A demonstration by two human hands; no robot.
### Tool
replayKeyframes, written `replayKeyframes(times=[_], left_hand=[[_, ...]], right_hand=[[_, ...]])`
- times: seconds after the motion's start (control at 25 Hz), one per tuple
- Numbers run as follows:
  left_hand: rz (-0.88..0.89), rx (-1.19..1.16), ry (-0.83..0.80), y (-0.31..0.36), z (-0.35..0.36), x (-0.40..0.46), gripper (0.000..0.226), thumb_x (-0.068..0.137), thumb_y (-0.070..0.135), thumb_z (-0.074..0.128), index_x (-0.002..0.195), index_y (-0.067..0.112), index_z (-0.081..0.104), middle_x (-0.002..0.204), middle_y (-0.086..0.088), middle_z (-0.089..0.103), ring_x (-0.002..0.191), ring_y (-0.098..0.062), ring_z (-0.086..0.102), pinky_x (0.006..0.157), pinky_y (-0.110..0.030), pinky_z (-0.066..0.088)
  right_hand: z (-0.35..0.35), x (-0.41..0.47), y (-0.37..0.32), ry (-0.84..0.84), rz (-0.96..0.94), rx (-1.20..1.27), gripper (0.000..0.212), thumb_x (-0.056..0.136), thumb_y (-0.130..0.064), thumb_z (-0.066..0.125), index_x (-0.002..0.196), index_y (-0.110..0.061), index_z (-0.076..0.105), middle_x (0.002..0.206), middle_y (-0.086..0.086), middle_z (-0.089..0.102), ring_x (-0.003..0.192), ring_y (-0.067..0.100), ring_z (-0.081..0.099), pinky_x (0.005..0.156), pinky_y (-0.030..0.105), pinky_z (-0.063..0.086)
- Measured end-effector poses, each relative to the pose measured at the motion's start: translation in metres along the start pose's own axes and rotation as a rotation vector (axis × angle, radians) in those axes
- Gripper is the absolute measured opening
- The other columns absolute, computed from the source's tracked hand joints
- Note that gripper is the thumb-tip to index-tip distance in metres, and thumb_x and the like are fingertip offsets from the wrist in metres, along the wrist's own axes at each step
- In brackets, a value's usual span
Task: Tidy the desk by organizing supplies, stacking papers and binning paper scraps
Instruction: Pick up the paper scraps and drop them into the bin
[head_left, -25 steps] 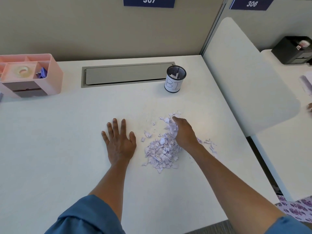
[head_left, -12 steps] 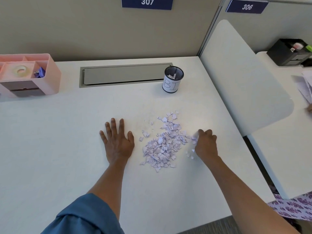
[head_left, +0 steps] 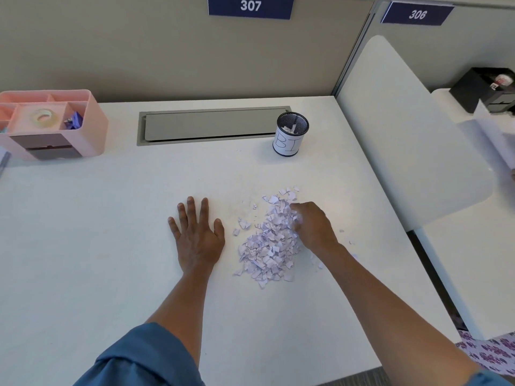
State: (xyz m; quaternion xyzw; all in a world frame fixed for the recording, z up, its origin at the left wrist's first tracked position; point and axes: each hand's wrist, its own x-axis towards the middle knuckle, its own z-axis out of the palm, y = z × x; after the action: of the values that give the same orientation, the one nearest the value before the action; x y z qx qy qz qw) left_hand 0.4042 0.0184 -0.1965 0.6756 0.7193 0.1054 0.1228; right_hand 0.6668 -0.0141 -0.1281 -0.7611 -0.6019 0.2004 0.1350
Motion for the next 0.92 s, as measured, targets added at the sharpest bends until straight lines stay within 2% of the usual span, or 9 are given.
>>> replayKeyframes(times=[0.16, 0.4, 0.52, 0.64, 0.76, 0.84, 0.92], left_hand=[[0.000, -0.004, 0.007, 0.000, 0.000, -0.001, 0.065, 0.100, 0.047, 0.034, 0.160, 0.027, 0.018, 0.169, -0.004, 0.010, 0.156, -0.027, 0.004, 0.125, -0.053, 0.000], [0.000, -0.005, 0.001, 0.002, -0.002, -0.001, 0.065, 0.100, 0.046, 0.034, 0.160, 0.028, 0.017, 0.169, -0.004, 0.009, 0.156, -0.027, 0.003, 0.125, -0.053, 0.000], [-0.003, -0.008, -0.007, 0.003, -0.003, -0.001, 0.065, 0.100, 0.046, 0.034, 0.160, 0.028, 0.017, 0.169, -0.004, 0.009, 0.156, -0.026, 0.003, 0.125, -0.053, 0.000], [-0.008, -0.010, -0.010, 0.002, -0.004, -0.002, 0.065, 0.100, 0.046, 0.034, 0.160, 0.028, 0.016, 0.169, -0.003, 0.008, 0.156, -0.026, 0.002, 0.125, -0.052, -0.001], [-0.006, -0.019, -0.006, 0.003, -0.005, -0.002, 0.065, 0.100, 0.045, 0.035, 0.160, 0.029, 0.017, 0.169, -0.003, 0.008, 0.156, -0.026, 0.002, 0.125, -0.051, -0.002], [-0.005, -0.019, 0.000, 0.003, -0.005, -0.002, 0.065, 0.100, 0.045, 0.036, 0.160, 0.028, 0.018, 0.169, -0.003, 0.009, 0.156, -0.026, 0.003, 0.125, -0.051, -0.002], [-0.002, -0.020, 0.004, 0.003, -0.005, -0.003, 0.065, 0.101, 0.044, 0.037, 0.160, 0.028, 0.019, 0.169, -0.004, 0.010, 0.156, -0.026, 0.004, 0.126, -0.051, -0.001]], right_hand=[[0.010, -0.005, -0.001, -0.032, -0.102, -0.233, 0.039, 0.089, 0.002, 0.051, 0.119, -0.016, 0.068, 0.110, 0.006, 0.065, 0.099, 0.026, 0.057, 0.081, 0.035, 0.053], [0.010, -0.002, 0.008, -0.003, -0.168, -0.254, 0.014, 0.092, -0.007, 0.056, 0.093, -0.007, 0.070, 0.088, 0.010, 0.062, 0.084, 0.027, 0.058, 0.070, 0.035, 0.047], [0.002, 0.007, 0.012, 0.038, -0.136, -0.102, 0.009, 0.084, -0.003, 0.065, 0.085, -0.007, 0.073, 0.083, 0.009, 0.068, 0.078, 0.026, 0.063, 0.067, 0.032, 0.047], [-0.014, 0.021, 0.014, 0.113, -0.055, 0.120, 0.011, 0.080, 0.001, 0.069, 0.079, -0.008, 0.074, 0.084, 0.004, 0.074, 0.075, 0.015, 0.065, 0.069, 0.026, 0.051], [-0.039, 0.039, 0.014, 0.131, -0.005, 0.276, 0.014, 0.078, 0.001, 0.072, 0.073, -0.013, 0.072, 0.070, -0.006, 0.071, 0.061, 0.006, 0.064, 0.063, 0.019, 0.048], [-0.056, 0.054, 0.008, 0.143, 0.004, 0.342, 0.018, 0.077, -0.002, 0.074, 0.070, -0.018, 0.070, 0.061, -0.008, 0.067, 0.055, 0.010, 0.065, 0.056, 0.011, 0.045], [-0.074, 0.072, 0.000, 0.164, 0.003, 0.428, 0.016, 0.078, -0.003, 0.074, 0.072, -0.018, 0.070, 0.064, 0.001, 0.069, 0.058, 0.015, 0.069, 0.055, 0.009, 0.044]])
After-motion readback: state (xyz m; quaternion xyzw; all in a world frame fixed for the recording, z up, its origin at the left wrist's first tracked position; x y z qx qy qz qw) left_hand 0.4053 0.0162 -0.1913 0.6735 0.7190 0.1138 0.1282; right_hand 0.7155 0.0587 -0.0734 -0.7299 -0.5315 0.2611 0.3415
